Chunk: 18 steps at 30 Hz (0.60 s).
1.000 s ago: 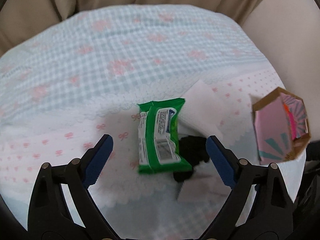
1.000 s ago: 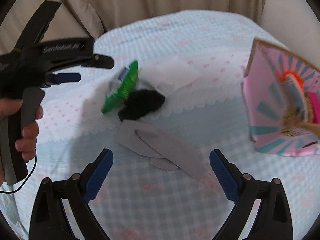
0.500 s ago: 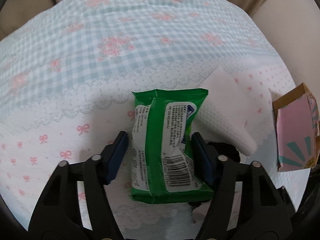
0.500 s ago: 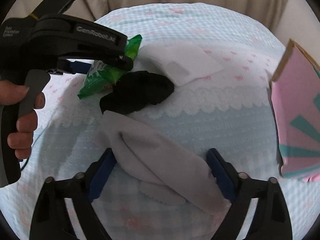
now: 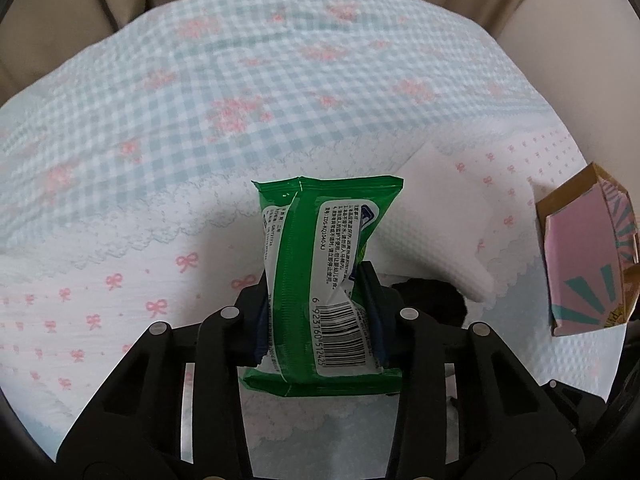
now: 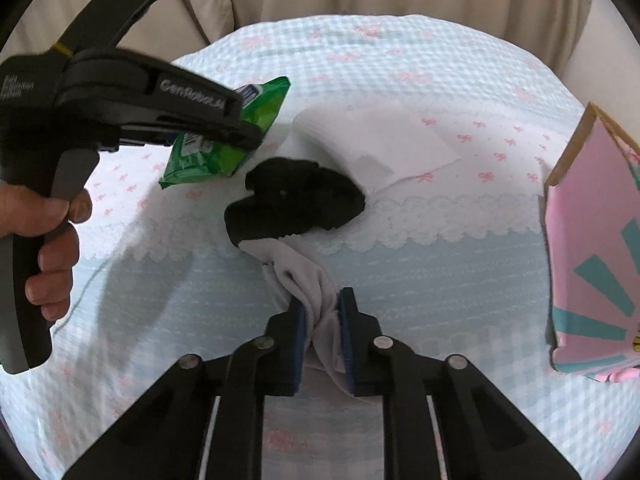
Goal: Organize soft objects
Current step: 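Grasp the green wipe pack with the left gripper while the right grasps the grey sock, then carry the green wipe pack and grey sock with both grippers over the box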
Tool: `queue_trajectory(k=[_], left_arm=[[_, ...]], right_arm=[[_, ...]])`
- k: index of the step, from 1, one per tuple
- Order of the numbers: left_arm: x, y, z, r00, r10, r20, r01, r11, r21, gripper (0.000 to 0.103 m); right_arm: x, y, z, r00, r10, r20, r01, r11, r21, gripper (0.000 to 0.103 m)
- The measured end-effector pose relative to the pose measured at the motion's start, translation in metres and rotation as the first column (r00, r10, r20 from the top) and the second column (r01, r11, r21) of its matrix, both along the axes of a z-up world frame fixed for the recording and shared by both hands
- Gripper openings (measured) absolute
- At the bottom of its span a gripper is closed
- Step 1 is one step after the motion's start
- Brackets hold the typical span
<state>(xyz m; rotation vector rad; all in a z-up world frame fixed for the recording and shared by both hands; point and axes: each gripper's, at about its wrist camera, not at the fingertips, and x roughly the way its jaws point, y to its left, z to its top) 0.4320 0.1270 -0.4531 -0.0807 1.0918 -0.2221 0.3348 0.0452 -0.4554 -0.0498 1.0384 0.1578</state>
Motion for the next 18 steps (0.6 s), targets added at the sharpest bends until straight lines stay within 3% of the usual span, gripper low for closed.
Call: queue_trajectory(k=[10, 18], left_arm=[[-0.019, -0.001, 0.061, 0.998, 0.019, 0.064, -0.018, 1.0, -0.025, 0.035], [-0.052, -0.007, 0.131, 0.996, 0.045, 0.08, -0.041, 0.998, -0.056, 0.034]], right_arm=[[-0.018, -0.016, 0.059, 0.998, -0.008, 0.065, 0.007, 1.0, 0.008, 0.014], [-0.045, -0.031, 0.14, 0.992, -0.048, 0.118, 0.045, 0.999, 0.03, 0.014]])
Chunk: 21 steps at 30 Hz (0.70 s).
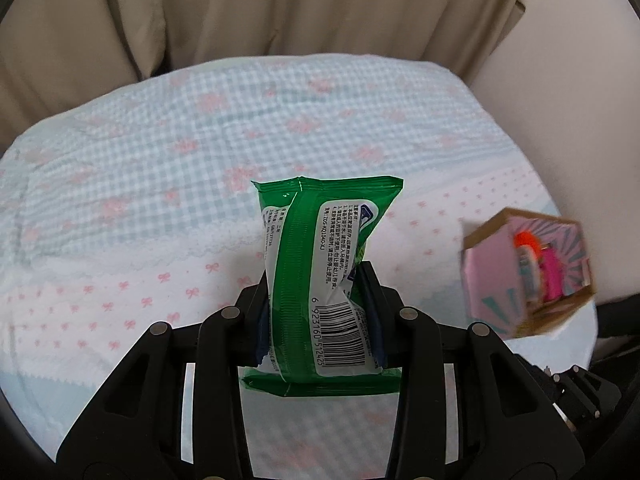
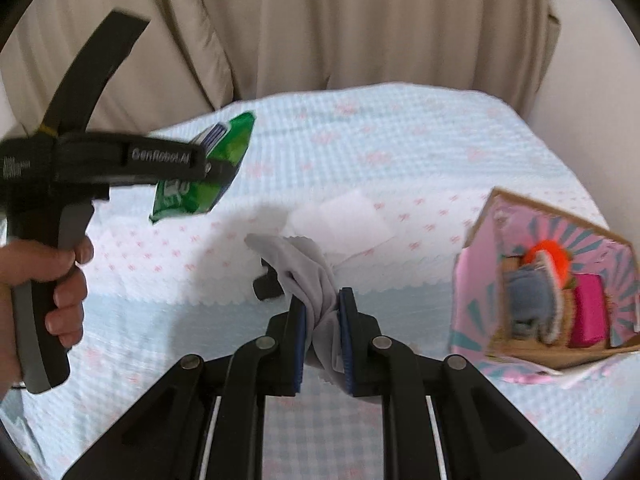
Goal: Organize soft objects
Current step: 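Carry the green wipe pack and grey sock with both grippers over the box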
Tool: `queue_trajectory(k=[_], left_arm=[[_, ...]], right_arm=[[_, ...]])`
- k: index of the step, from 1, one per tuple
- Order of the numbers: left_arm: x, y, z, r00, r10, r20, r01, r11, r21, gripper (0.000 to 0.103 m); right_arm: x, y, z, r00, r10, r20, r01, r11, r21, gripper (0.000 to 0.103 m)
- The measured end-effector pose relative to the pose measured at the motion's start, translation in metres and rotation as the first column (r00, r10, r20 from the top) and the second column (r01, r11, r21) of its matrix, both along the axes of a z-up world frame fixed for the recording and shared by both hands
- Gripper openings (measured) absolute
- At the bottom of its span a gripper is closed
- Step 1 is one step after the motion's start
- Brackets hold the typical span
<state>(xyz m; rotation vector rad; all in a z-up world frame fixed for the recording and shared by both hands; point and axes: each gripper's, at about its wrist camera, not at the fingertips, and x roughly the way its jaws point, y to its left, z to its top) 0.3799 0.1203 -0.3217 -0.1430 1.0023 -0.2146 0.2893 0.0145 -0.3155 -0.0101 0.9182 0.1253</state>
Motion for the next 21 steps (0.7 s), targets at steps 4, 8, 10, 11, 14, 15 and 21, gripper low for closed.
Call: queue_trajectory(k=[4, 8, 10, 11, 14, 15, 21], left_arm=[[-0.018, -0.011, 0.043, 0.999, -0.012, 0.036, 0.012, 1.0, 0.013, 0.034], [-0.039, -0.025, 0.083, 0.998, -0.023, 0.065, 0.022, 1.0, 0.012, 0.034], [-0.047, -0.033, 0.1, 0.997, -0.025, 0.067, 0.025, 1.0, -0.005, 0.034], [-0.051, -0.038, 0.107, 0.997, -0.026, 0.069, 0.026, 1.0, -0.008, 0.034], [-0.063, -0.058, 0.128, 0.996, -0.037, 0.079, 0.038, 0.999, -0.012, 0.034], [-0.067, -0.067, 0.134, 0.996, -0.043, 0.084, 0.044, 0.999, -0.01, 0.034], [-0.084, -0.128, 0.157, 0.994, -0.056, 0.093, 0.057, 0.998, -0.012, 0.034]], right_arm=[[-0.015, -0.009, 0.044, 0.999, -0.034, 0.034, 0.034, 0.999, 0.019, 0.014], [-0.029, -0.025, 0.087, 0.994, -0.078, 0.078, 0.076, 0.997, 0.034, 0.014], [-0.031, -0.036, 0.105, 0.991, -0.093, 0.098, 0.09, 0.995, 0.032, 0.014], [-0.035, -0.041, 0.116, 0.989, -0.101, 0.108, 0.098, 0.995, 0.028, 0.014], [-0.044, -0.064, 0.141, 0.983, -0.127, 0.129, 0.125, 0.992, 0.023, 0.014], [-0.043, -0.072, 0.145, 0.982, -0.136, 0.133, 0.134, 0.991, 0.025, 0.014], [-0.056, -0.146, 0.172, 0.965, -0.226, 0.135, 0.221, 0.974, 0.05, 0.014]])
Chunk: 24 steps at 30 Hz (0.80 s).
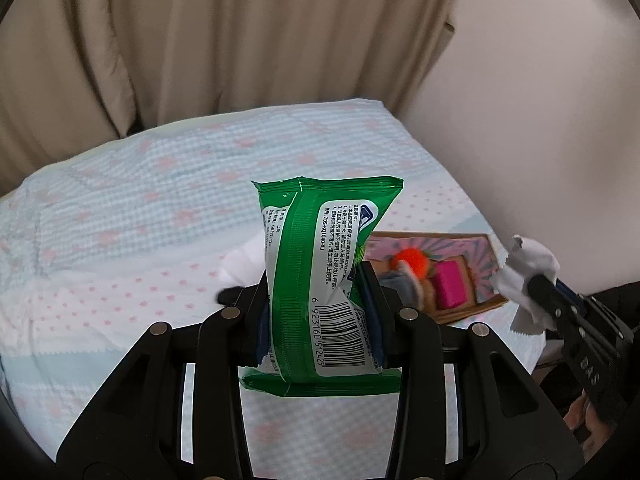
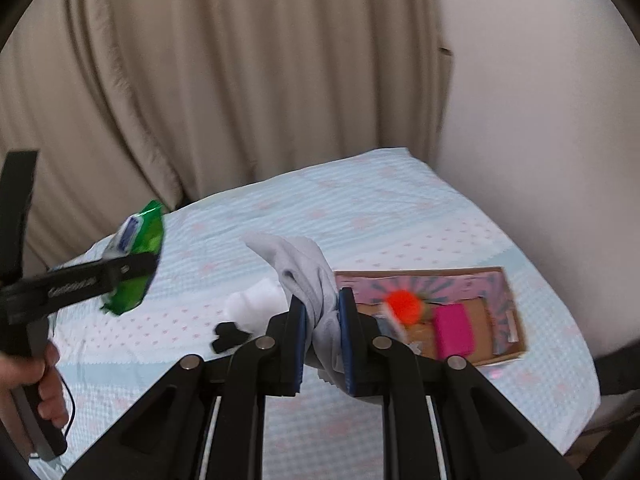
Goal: Organize soft objects
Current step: 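Carry the green wipe pack and grey sock with both grippers over the box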
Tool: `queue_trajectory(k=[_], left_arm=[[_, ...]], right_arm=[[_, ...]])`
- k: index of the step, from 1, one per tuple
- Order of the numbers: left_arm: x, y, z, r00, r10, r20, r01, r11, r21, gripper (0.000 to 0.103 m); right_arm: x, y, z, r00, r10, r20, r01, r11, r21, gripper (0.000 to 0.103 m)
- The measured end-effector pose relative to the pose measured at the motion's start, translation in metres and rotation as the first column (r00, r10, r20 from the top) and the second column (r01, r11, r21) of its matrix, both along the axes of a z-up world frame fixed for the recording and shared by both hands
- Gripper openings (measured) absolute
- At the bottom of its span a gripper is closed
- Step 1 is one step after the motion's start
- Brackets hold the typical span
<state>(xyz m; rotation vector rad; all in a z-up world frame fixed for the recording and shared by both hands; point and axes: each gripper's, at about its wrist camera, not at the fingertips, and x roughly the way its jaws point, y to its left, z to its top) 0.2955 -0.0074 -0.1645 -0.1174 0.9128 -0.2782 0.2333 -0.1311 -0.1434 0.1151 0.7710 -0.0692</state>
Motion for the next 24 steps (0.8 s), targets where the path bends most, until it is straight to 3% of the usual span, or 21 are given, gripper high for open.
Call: queue_trajectory(k=[8, 18, 24], left_arm=[[-0.016, -0.095, -0.011, 0.999, 0.021, -0.047, -0.021, 1.0, -0.011, 0.034], [0.003, -0.213, -0.083, 0.987, 0.012, -0.158, -0.009, 1.0, 0.018, 0.034], [0.035, -0.265, -0.122, 0.976, 0.01, -0.219, 0.004, 0.998, 0.063, 0.034]], right_arm=[[-0.003, -0.101, -0.003, 0.998, -0.023, -0.063, 0.024, 1.0, 0.008, 0.014], [0.028, -0.204, -0.056, 0.984, -0.03, -0.174, 0.045, 0.996, 0.079, 0.014], [0.066, -0.239, -0.097, 0.97, -0.015, -0.241, 0.05, 0.989, 0.14, 0.014]])
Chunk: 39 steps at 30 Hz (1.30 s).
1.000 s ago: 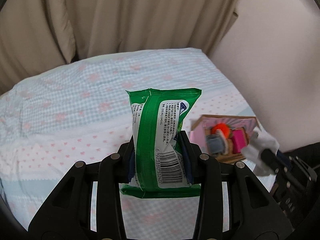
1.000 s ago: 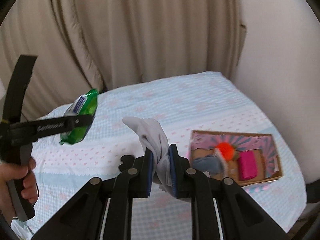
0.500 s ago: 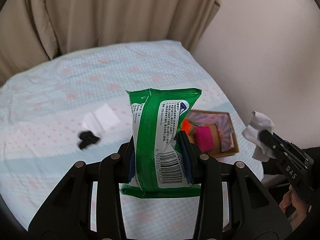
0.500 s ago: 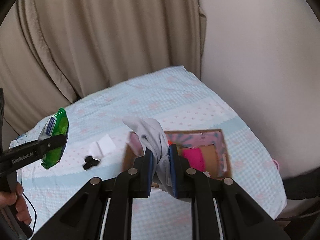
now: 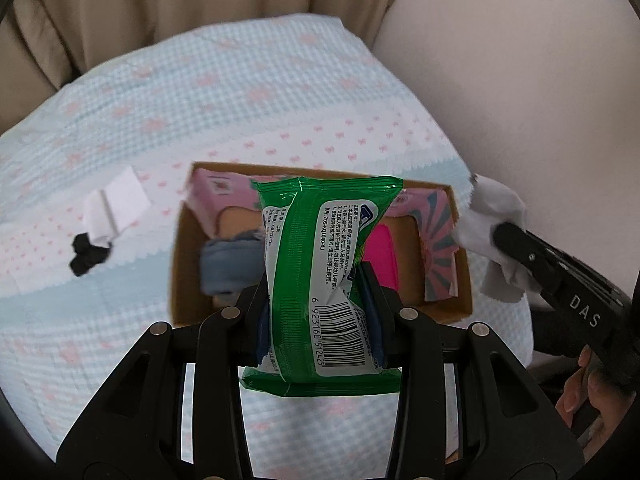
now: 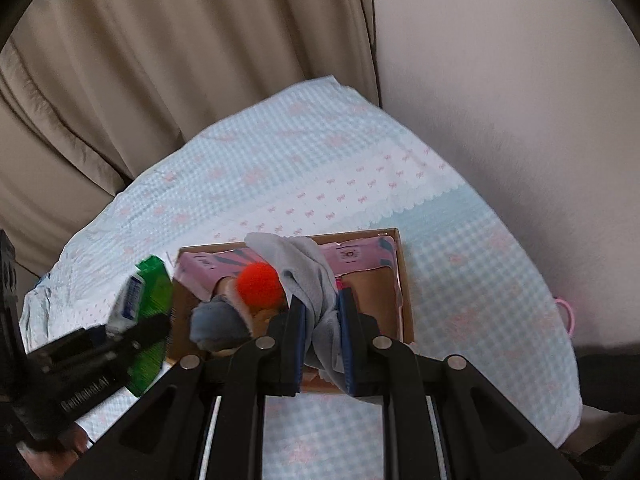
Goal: Organize soft objects
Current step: 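Carry the green wipe pack and grey sock with both grippers over the box, then open both grippers to drop the pack and sock into the box, lift away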
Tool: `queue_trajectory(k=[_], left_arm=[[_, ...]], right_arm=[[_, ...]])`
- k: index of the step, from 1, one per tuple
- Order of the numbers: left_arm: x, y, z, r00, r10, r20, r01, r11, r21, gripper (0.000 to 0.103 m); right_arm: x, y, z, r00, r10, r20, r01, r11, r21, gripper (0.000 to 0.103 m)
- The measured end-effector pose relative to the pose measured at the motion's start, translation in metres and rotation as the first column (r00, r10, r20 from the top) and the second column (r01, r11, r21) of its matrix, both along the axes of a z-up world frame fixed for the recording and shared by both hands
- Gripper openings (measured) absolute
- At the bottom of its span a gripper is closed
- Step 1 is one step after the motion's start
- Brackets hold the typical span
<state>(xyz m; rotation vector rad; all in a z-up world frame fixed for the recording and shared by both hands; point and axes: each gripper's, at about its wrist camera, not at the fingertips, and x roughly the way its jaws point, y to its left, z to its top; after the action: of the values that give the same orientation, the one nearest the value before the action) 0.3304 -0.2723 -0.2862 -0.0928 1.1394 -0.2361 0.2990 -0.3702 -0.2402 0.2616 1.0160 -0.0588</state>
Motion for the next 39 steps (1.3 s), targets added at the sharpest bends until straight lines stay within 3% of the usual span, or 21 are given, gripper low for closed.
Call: queue_trajectory(k=[9, 17, 18, 19, 20, 21, 22, 23, 25, 28, 39], left_arm=[[0.033, -0.031, -0.063, 0.993, 0.026, -0.117, -0.021, 0.999, 0.043, 0.034], [0.047, -0.049, -0.088, 0.987, 0.007, -0.159, 0.01, 0.994, 0.104, 0.035], [0.048, -0.05, -0.09, 0.986, 0.001, -0.166, 0.019, 0.993, 0.116, 0.039], [0.048, -0.051, -0.091, 0.985, -0.002, -0.171, 0.023, 0.992, 0.121, 0.056], [0.048, -0.052, -0.092, 0.984, -0.004, -0.176, 0.027, 0.992, 0.127, 0.071], [0.048, -0.051, -0.093, 0.984, -0.006, -0.176, 0.029, 0.991, 0.127, 0.101], [0.047, -0.05, -0.091, 0.986, -0.006, -0.164, 0.027, 0.991, 0.128, 0.103], [0.045, -0.048, -0.089, 0.987, -0.006, -0.162, 0.028, 0.991, 0.132, 0.103], [0.044, -0.045, -0.085, 0.985, -0.002, -0.171, 0.026, 0.99, 0.139, 0.103], [0.04, -0.039, -0.079, 0.985, 0.002, -0.172, 0.02, 0.991, 0.13, 0.103], [0.031, -0.027, -0.053, 0.991, 0.032, -0.128, -0.015, 0.991, 0.132, 0.103]], right_arm=[[0.048, -0.026, -0.065, 0.992, 0.006, -0.125, 0.006, 0.995, 0.095, 0.014], [0.067, -0.031, -0.089, 0.983, 0.014, -0.182, 0.003, 0.995, 0.096, 0.014], [0.068, -0.032, -0.091, 0.983, 0.01, -0.186, 0.006, 0.996, 0.089, 0.014], [0.069, -0.033, -0.092, 0.982, 0.0, -0.191, 0.017, 0.996, 0.084, 0.016], [0.069, -0.034, -0.094, 0.981, -0.009, -0.195, 0.027, 0.996, 0.09, 0.025], [0.069, -0.036, -0.095, 0.98, -0.017, -0.2, 0.037, 0.994, 0.098, 0.034], [0.069, -0.038, -0.095, 0.979, -0.022, -0.204, 0.044, 0.994, 0.102, 0.066], [0.069, -0.039, -0.095, 0.98, -0.015, -0.196, 0.04, 0.991, 0.125, 0.086], [0.07, -0.039, -0.095, 0.981, 0.019, -0.192, 0.017, 0.983, 0.182, 0.1], [0.067, -0.033, -0.086, 0.983, 0.031, -0.18, -0.008, 0.992, 0.129, 0.101], [0.059, -0.034, -0.067, 0.99, 0.073, -0.124, -0.057, 0.99, 0.127, 0.102]])
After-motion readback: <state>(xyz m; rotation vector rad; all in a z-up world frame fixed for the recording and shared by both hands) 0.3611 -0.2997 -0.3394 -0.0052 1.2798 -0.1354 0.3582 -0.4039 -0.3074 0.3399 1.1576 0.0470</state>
